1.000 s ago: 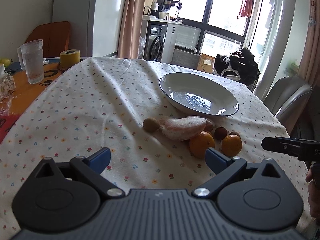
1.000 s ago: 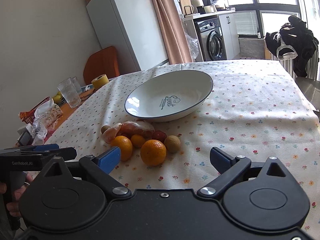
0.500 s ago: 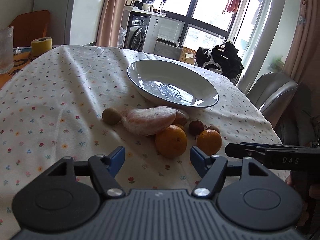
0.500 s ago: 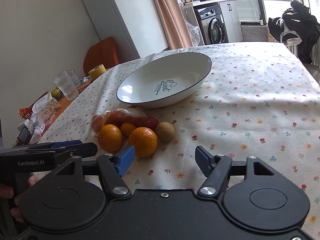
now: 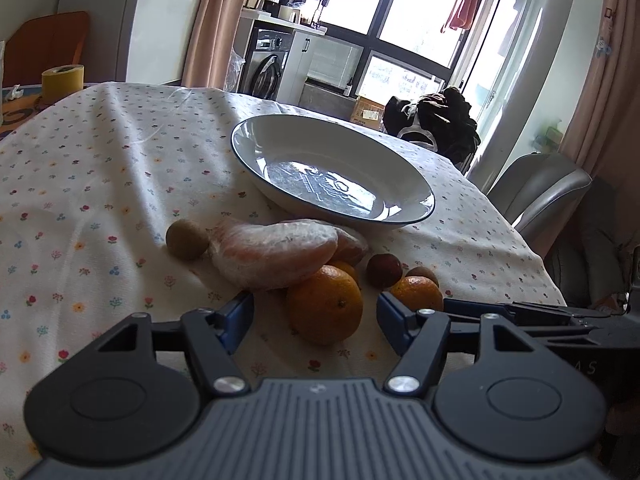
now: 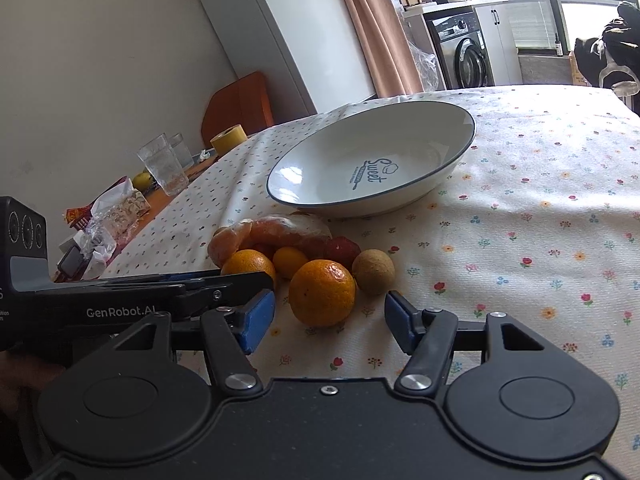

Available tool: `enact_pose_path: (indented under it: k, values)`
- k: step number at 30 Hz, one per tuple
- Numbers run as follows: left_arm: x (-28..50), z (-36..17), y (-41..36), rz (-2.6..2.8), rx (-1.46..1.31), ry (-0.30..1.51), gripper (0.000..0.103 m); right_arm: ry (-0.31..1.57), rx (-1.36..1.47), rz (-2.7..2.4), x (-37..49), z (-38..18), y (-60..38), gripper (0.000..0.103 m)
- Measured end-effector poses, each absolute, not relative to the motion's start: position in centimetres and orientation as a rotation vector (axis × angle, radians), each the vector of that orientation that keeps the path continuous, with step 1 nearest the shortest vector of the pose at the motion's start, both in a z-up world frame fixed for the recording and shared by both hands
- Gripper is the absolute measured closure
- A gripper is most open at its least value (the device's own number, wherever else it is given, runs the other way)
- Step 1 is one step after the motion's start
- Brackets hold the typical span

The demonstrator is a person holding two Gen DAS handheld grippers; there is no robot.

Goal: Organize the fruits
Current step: 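Grasp an orange with the left gripper while the right gripper grasps another orange, then carry both oranges into the white bowl and open both grippers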

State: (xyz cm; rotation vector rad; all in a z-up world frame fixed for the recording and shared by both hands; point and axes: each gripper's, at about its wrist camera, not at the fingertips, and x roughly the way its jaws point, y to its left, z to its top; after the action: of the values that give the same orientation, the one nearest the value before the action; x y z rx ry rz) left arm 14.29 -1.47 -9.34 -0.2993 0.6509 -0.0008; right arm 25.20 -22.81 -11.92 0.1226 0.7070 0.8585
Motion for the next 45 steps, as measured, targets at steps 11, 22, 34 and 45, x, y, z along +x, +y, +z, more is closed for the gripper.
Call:
enact_pose_path:
  k: [11, 22, 34, 45]
  values:
    - [14.3, -9.3, -2.5, -0.007, -0.282, 0.674, 0.064, 0.703, 0.117, 0.875, 25.0, -12.0, -22.6, 0.067]
    - [12.0, -7.7, -3.2, 0.030, -0.291, 0.602, 0.064, 0.640, 0.134, 0.904, 23.9, -10.5, -23.7, 0.068]
    - [10.9, -4.4, -2.4, 0.050, -0.283, 0.496, 0.065, 0.569, 0.151, 0.896, 24.1, -7.6, -23.6, 0.068]
    - [11.4, -3.4, -1.4, 0.074, -0.280, 0.462, 0.065, 0.537, 0.148, 0.898, 25.1, -6.3, -22.6, 0.068]
